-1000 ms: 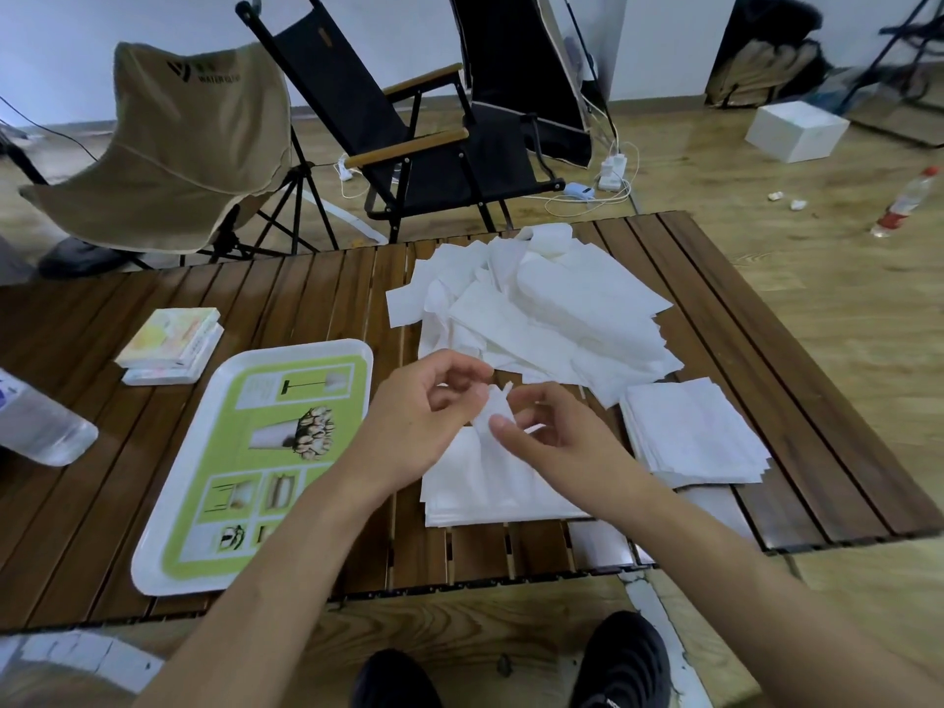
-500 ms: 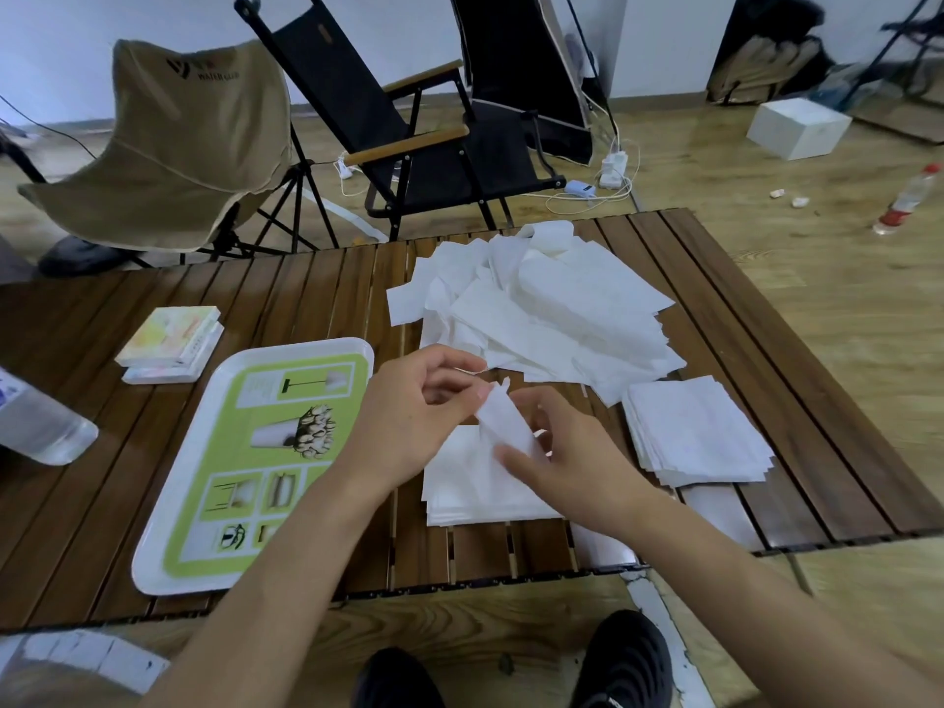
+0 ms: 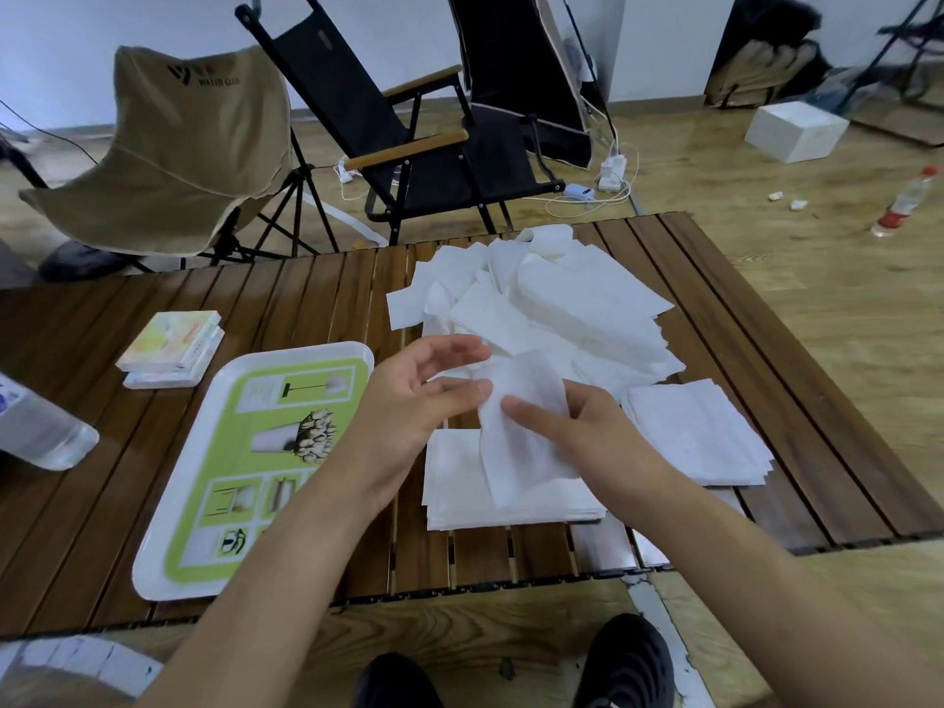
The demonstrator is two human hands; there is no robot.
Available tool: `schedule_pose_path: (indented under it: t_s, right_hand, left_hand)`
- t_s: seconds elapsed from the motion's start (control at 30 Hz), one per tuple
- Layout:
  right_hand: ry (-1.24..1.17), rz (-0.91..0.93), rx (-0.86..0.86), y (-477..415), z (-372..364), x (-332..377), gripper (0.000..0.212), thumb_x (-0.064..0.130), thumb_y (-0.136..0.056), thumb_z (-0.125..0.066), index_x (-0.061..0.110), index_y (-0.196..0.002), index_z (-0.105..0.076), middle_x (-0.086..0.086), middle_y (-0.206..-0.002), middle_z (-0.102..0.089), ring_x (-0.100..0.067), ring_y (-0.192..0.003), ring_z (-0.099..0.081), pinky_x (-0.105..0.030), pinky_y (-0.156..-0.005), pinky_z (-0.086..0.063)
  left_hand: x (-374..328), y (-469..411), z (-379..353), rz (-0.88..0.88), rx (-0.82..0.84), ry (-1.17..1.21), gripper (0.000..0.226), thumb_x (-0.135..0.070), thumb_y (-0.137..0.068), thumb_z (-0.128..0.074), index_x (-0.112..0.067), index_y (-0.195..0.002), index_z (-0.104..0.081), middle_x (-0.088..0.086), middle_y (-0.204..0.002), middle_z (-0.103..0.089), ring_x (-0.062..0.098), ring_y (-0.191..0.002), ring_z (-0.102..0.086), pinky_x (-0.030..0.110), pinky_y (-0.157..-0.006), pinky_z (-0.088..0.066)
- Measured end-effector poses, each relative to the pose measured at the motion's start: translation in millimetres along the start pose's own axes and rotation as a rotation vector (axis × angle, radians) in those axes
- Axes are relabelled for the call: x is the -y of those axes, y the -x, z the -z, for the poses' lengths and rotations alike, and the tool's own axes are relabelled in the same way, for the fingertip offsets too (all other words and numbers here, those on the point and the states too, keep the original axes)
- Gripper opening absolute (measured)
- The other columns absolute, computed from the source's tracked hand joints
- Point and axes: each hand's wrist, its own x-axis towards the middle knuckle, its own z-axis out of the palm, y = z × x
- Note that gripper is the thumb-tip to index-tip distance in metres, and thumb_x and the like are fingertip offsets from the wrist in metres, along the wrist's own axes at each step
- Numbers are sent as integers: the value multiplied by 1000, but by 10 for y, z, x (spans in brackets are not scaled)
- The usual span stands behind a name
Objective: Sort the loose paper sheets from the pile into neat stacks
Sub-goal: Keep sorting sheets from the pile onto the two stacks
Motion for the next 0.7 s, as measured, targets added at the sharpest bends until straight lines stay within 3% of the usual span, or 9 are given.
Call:
schedule_pose_path:
  t_s: [0.1,0.23,0.43,0.57,0.63,0.7]
  right_hand:
    - [-114,-26,16,9,9,25,30,33,-90,-74,18,-116,-74,-2,-109,-78,-22,-103,-74,-42,-90,-58]
    - [-165,-57,-3,16,14,45,30,28,-89,-76,13,-115,-75,-5,-108,-78,-25,-102,-74,-50,-97,-57]
    - [-394,-69,21,24,10,77,31,16,-92,-71,7,-122,-70,-8,-115,-76,-24,-107,-73,-36,-89,-59]
    - [-513,-70,9,15,-17,52,32,14,-94,-69,5,-126,-69,-10,-121,-74,-26,-112,-71,-37,-94,-56]
    - [-513,-63,6,25,-35,31,31,13,-95,-68,6,-126,-69,-11,-120,-74,-27,-113,-71,-40,-96,-56]
    - [-506,-53,9,40,-51,13,29,11,-96,-67,6,-124,-70,-11,-119,-75,-26,-111,-72,-40,-96,-56]
  left_hand:
    - [0,-17,-27,-8,-5,166,34,-5,-94,-68,-11,-127,-65,4,-121,-74,23,-115,-70,37,-97,-57]
    - [13,-8,-80,-34,-8,178,39,-14,-88,-71,-11,-127,-65,5,-117,-75,21,-113,-70,35,-95,-57]
    - [85,-5,-198,29,-48,208,43,-15,-86,-79,-16,-127,-67,2,-121,-72,18,-117,-68,45,-109,-50]
    - [146,18,-350,116,-56,265,48,-37,-86,-77,-23,-130,-65,-4,-128,-71,15,-126,-63,43,-115,-43]
    - [154,42,-425,144,-42,314,34,-32,-97,-68,-21,-129,-67,-6,-125,-73,14,-122,-66,37,-108,-50]
    - [143,79,-501,147,-47,368,23,-21,-102,-58,-21,-122,-70,-6,-116,-77,13,-112,-71,28,-90,-58]
